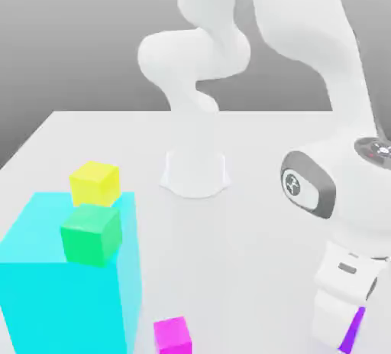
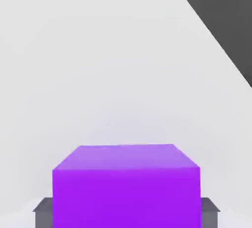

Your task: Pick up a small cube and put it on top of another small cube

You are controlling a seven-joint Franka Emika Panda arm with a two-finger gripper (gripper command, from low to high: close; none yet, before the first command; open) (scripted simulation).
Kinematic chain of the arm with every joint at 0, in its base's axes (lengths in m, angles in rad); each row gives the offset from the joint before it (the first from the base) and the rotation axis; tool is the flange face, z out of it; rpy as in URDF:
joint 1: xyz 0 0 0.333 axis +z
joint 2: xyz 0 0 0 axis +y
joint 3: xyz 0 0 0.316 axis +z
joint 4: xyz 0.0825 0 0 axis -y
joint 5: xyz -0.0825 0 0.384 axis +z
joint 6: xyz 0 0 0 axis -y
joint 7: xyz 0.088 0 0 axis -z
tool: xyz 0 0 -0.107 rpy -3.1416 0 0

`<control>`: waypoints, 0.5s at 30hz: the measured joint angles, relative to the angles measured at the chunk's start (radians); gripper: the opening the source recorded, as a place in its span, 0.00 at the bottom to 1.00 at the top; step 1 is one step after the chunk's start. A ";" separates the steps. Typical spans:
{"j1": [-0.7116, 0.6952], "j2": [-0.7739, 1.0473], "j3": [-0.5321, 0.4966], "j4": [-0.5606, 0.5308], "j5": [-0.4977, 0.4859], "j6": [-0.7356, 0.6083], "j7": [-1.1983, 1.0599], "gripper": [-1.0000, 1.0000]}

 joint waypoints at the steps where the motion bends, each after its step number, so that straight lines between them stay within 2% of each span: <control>1: -0.005 -0.035 0.007 -0.007 0.011 -0.027 -0.008 0.00; 7: -0.096 -0.253 -0.093 -0.027 0.080 -0.221 0.137 0.00; 15: -0.325 -0.544 -0.195 -0.047 0.083 -0.490 0.453 0.00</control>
